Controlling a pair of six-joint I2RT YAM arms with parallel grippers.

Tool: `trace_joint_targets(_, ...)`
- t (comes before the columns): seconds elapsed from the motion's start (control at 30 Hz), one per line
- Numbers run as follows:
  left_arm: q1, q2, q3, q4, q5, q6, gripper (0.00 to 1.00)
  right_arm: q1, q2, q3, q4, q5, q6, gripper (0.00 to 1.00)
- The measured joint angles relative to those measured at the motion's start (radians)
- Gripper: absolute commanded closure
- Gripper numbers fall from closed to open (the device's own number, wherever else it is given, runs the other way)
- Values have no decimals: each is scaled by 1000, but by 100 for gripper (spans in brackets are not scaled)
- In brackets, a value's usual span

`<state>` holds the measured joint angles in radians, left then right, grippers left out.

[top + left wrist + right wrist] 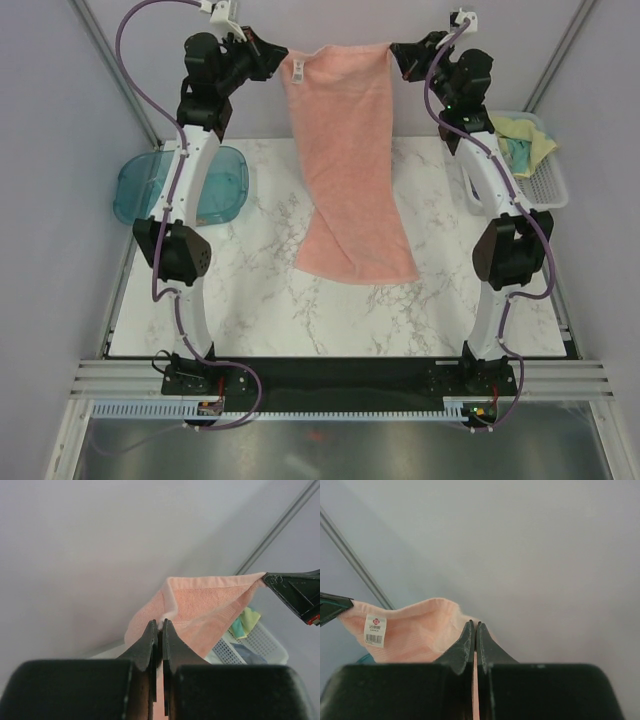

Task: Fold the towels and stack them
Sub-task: Flatten out the crumpled towel

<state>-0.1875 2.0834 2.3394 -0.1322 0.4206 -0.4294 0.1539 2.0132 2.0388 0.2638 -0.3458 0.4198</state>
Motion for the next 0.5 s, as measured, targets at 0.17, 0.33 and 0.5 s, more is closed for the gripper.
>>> trace_joint_targets(0.17, -5, -35, -82, 24, -1, 35, 98, 2, -23, -45, 5, -16, -31, 100)
trace_joint_targets(0.33, -18, -154, -221, -36, 2, 84, 98, 3, -146, -160, -90, -27, -61, 100)
trace_joint_targets(0.5, -48, -400, -364, -131, 3, 119, 98, 3, -425, -315, -193, -68, -91, 100)
